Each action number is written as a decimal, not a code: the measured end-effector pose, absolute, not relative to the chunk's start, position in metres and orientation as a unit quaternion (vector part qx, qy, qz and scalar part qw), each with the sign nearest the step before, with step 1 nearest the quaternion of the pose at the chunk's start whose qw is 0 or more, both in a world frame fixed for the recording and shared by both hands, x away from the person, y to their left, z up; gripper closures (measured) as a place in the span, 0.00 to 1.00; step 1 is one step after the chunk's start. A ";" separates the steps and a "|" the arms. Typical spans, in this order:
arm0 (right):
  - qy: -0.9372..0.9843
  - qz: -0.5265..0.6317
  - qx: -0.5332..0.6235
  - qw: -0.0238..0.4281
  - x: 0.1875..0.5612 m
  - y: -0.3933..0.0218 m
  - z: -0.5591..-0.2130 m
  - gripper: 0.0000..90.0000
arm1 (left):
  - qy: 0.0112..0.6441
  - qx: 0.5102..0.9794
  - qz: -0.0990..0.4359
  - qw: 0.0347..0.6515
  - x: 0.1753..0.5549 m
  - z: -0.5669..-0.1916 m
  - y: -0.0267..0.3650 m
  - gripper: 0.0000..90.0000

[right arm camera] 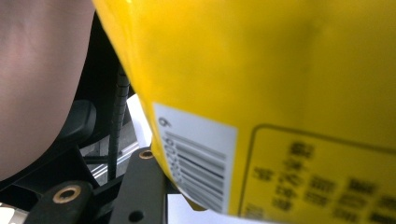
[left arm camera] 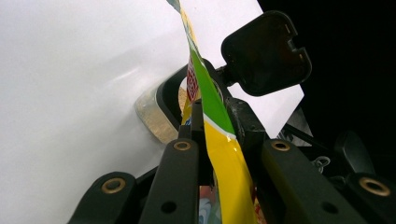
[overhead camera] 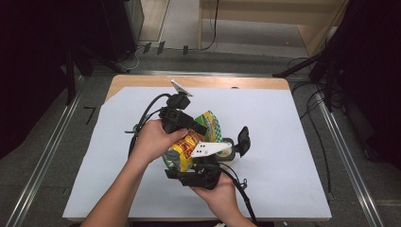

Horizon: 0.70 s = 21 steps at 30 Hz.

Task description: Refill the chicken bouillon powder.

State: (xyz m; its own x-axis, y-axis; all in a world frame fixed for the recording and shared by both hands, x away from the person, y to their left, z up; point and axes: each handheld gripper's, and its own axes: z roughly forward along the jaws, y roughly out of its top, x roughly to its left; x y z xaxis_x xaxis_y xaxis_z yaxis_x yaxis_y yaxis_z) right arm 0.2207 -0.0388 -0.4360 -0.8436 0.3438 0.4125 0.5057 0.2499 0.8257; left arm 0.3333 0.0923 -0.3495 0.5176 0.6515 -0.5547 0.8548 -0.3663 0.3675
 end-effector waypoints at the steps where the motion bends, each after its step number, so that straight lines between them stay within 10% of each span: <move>1: -0.788 -0.549 -0.269 0.073 0.221 -0.039 -0.436 0.73 | 0.464 0.811 -0.160 0.319 0.333 -0.349 0.092 0.91; 21: -0.790 -0.547 -0.267 0.068 0.220 -0.038 -0.435 0.72 | 0.463 0.811 -0.157 0.320 0.332 -0.349 0.092 0.91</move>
State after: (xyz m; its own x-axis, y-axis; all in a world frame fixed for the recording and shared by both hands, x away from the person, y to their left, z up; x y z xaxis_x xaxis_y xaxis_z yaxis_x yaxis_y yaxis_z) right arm 0.2204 -0.0380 -0.4353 -0.8479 0.3482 0.3999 0.4967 0.2578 0.8287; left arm 0.3324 0.0924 -0.3489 0.5215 0.6516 -0.5509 0.8522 -0.3663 0.3736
